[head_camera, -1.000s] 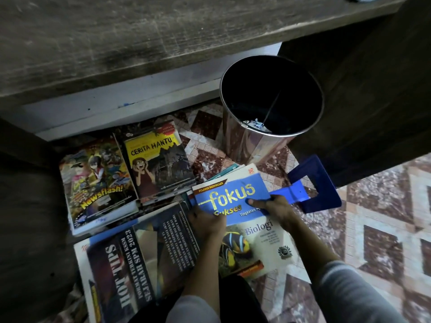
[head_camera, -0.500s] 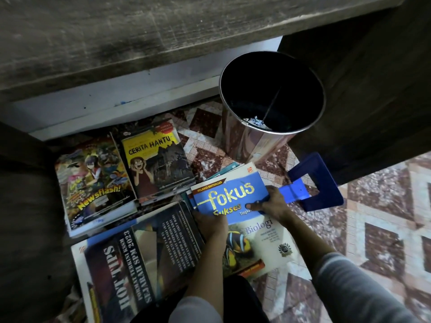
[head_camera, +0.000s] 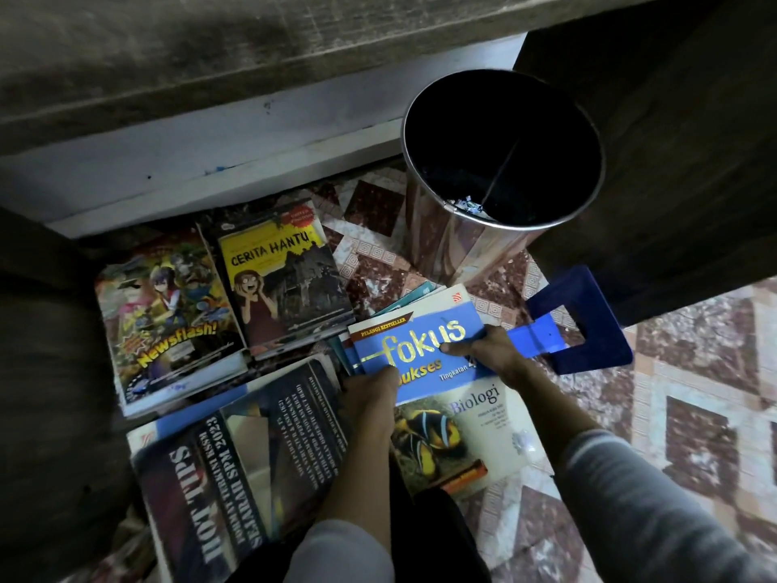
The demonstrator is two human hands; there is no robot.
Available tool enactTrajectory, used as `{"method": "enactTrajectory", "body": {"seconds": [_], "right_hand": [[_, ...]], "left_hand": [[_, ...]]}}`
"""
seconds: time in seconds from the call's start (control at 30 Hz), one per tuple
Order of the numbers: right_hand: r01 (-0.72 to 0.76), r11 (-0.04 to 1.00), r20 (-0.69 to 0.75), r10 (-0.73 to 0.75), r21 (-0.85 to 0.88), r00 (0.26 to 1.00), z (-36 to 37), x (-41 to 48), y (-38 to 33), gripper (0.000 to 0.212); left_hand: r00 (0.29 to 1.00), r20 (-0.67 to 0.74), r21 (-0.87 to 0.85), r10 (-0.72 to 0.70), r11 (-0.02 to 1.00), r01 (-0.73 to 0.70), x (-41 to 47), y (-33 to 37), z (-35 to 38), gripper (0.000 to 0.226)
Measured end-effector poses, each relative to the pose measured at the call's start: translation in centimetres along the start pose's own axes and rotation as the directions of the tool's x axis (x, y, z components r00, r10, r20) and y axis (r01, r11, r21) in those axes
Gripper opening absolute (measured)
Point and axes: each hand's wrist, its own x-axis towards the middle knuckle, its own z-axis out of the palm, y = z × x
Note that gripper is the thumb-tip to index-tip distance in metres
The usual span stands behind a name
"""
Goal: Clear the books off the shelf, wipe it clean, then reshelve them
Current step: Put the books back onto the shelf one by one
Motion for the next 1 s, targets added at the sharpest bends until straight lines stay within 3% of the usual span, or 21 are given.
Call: {"method": "enactTrajectory", "body": {"seconds": [0.1,0.27,0.43,0.5,0.63,0.73,0.8,0.93,1.0], "right_hand": [[0.001,0.999,0.012,-0.002,0.036,1.0,-0.2,-0.5,-0.2,0.042],[0.062,0.993,0.071,-0.069,0.098,0.995,-0.3,-1.9,-1.0,0.035],[0.131,0.976,0.095,-0.149,0.173,0.984,-0.5,-4.2,-1.4,0.027],[0.155,0.962,0.08,-0.177,0.227,0.981,-0.7,-5.7,-1.6,0.027],[0.231,0.896,0.037,-0.265,0.379,0.964,-1.3,-9.8,-2.8,0.022],[0.34,0.837,-0.039,-0.359,0.429,0.932,-1.7,-14.0,-4.5,0.022],[0.42,0.789,-0.07,-0.437,0.449,0.897,-1.8,-16.7,-5.8,0.024],[0.566,0.676,-0.136,-0.578,0.472,0.805,-2.3,-22.7,-9.1,0.025],[0.627,0.606,-0.171,-0.638,0.49,0.751,-2.6,-26.2,-11.3,0.028]], "left_hand": [[0.998,-0.065,-0.003,0.011,1.0,-0.011,-0.4,-0.1,-0.3,0.088],[0.994,-0.047,-0.277,0.096,0.955,-0.106,-1.2,-1.2,-0.8,0.089],[0.973,0.157,-0.38,0.168,0.92,-0.098,-2.3,-0.8,-2.6,0.058],[0.935,0.279,-0.376,0.219,0.921,-0.103,-3.1,-0.6,-3.6,0.064],[0.843,0.364,-0.363,0.396,0.894,-0.264,-5.7,1.3,-6.0,0.042],[0.76,0.41,-0.347,0.505,0.857,-0.382,-9.3,3.5,-8.5,0.059],[0.727,0.387,-0.359,0.567,0.819,-0.448,-11.6,4.7,-9.9,0.067],[0.663,0.233,-0.418,0.712,0.688,-0.593,-17.9,7.2,-13.3,0.055],[0.581,0.153,-0.448,0.8,0.58,-0.681,-21.7,8.5,-15.4,0.046]]}}
